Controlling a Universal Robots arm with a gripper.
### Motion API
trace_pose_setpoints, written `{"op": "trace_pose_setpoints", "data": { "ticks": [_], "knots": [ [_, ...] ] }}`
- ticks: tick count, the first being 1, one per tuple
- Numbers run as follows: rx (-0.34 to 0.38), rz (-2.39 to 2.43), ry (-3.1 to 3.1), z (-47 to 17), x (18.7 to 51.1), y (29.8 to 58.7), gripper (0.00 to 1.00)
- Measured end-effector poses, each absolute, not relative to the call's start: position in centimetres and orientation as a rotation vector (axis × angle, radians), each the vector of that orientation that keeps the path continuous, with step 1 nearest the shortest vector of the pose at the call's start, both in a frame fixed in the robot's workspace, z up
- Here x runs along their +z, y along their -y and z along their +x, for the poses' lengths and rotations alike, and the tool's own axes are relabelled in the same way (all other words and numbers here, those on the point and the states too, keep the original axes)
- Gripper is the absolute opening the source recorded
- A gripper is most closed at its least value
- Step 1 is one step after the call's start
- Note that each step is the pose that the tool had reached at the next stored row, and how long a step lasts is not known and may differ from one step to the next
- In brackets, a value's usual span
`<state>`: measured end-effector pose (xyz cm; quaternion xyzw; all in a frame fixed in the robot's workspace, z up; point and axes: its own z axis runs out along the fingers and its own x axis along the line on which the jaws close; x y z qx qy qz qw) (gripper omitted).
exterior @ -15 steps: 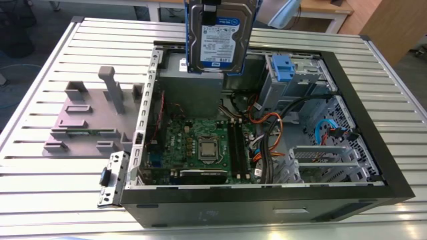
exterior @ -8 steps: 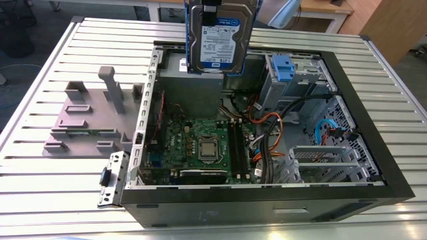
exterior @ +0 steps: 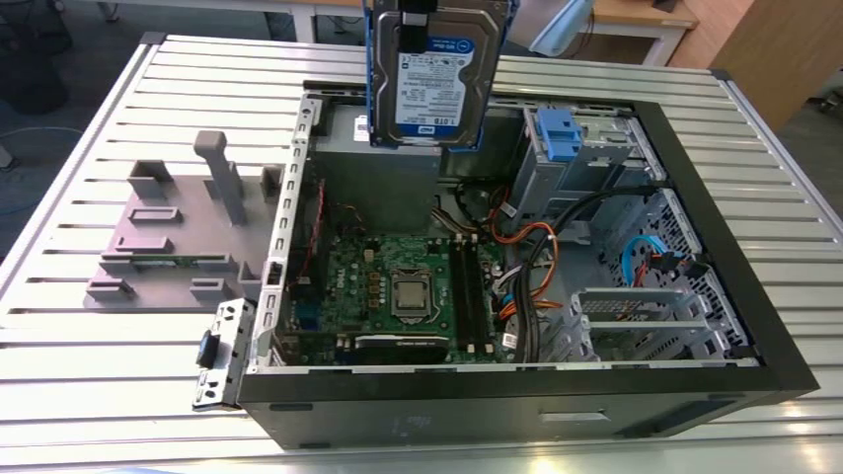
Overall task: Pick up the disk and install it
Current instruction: 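Pick up the disk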
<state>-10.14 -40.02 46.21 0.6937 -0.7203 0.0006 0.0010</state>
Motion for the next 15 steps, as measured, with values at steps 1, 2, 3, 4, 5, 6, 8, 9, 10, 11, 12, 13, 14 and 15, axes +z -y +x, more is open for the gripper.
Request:
{"op": "trace_pose_setpoints", "data": {
  "ticks": [1, 2, 3, 4, 5, 6, 8, 9, 10, 11, 12, 13, 14, 15],
  "knots": [
    [0.002, 2.178, 2.261, -10.14, 46.21, 40.05, 0.36],
    [0.002, 2.178, 2.261, -10.14, 46.21, 40.08, 0.36],
    [0.002, 2.178, 2.261, -10.14, 46.21, 40.12, 0.36],
    [0.002, 2.178, 2.261, -10.14, 46.21, 40.16, 0.36],
    [0.002, 2.178, 2.261, -10.14, 46.21, 40.19, 0.36],
    [0.002, 2.178, 2.261, -10.14, 46.21, 40.23, 0.36],
    [0.002, 2.178, 2.261, -10.14, 46.21, 40.29, 0.36],
    [0.002, 2.178, 2.261, -10.14, 46.21, 40.32, 0.36],
    [0.002, 2.178, 2.261, -10.14, 46.21, 40.36, 0.36],
    [0.002, 2.178, 2.261, -10.14, 46.21, 40.39, 0.36],
    [0.002, 2.178, 2.261, -10.14, 46.21, 40.42, 0.36],
    [0.002, 2.178, 2.261, -10.14, 46.21, 40.45, 0.36],
    [0.002, 2.178, 2.261, -10.14, 46.21, 40.48, 0.36],
    [0.002, 2.178, 2.261, -10.14, 46.21, 40.51, 0.36]
  ]
}}
